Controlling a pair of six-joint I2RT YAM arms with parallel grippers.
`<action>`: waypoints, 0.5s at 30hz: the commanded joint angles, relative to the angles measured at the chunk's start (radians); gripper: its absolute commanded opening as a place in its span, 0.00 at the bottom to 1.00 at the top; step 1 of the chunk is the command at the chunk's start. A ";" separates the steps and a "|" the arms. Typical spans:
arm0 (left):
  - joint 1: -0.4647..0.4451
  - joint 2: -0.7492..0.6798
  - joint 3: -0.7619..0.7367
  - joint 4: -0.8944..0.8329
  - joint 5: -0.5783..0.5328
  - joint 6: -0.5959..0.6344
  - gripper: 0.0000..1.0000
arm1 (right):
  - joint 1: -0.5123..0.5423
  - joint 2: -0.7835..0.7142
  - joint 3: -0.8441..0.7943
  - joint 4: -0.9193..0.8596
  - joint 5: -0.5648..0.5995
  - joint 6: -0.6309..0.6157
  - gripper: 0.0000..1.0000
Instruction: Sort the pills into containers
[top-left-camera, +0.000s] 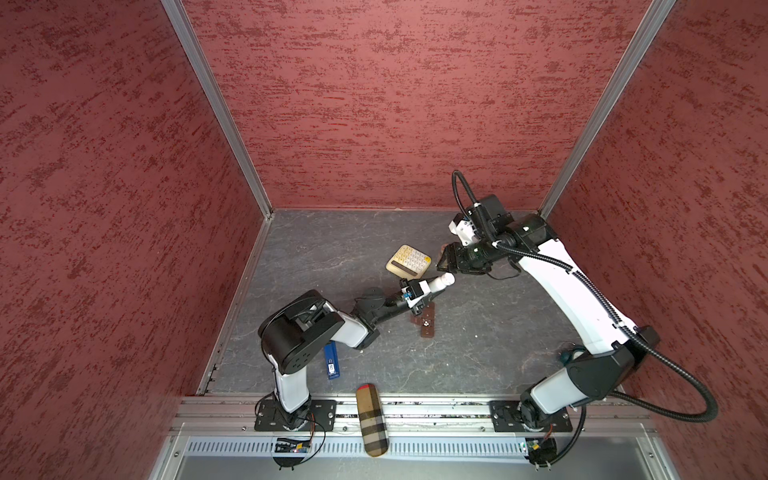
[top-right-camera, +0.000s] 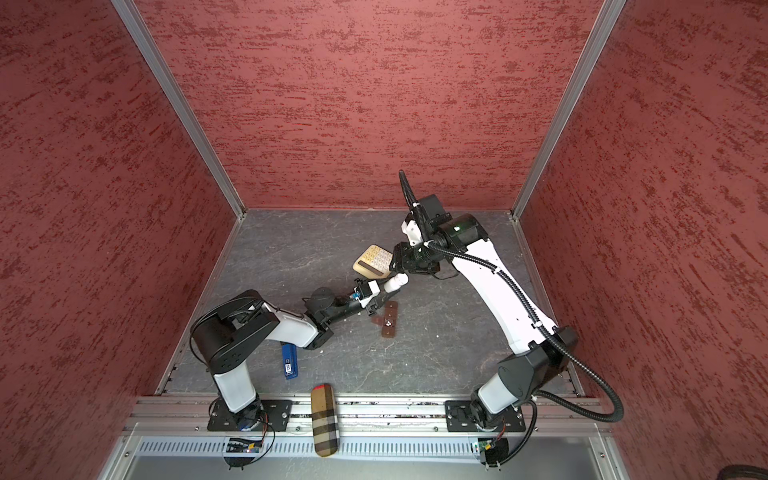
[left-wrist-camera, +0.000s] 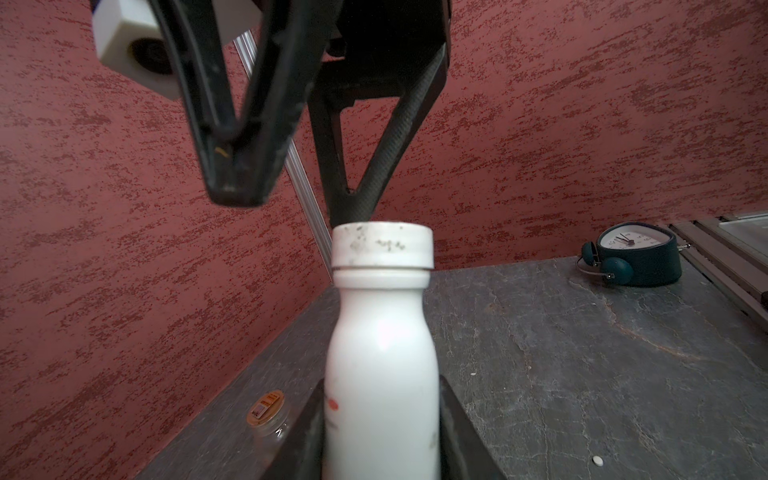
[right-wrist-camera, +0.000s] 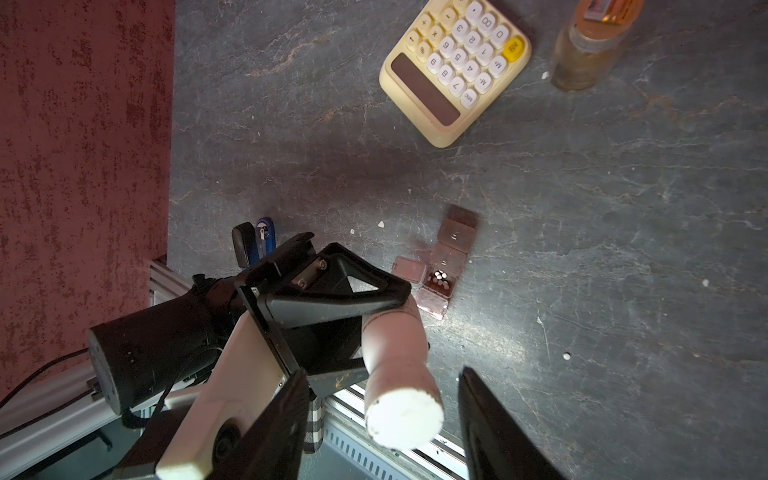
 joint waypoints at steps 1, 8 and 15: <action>0.006 -0.008 0.011 0.016 0.016 -0.016 0.00 | -0.006 -0.006 -0.018 0.023 -0.052 -0.023 0.58; 0.012 0.000 0.028 0.016 0.021 -0.027 0.00 | -0.006 -0.017 -0.036 0.023 -0.093 -0.029 0.55; 0.021 0.017 0.052 0.015 0.024 -0.036 0.00 | -0.005 -0.033 -0.045 0.016 -0.109 -0.028 0.51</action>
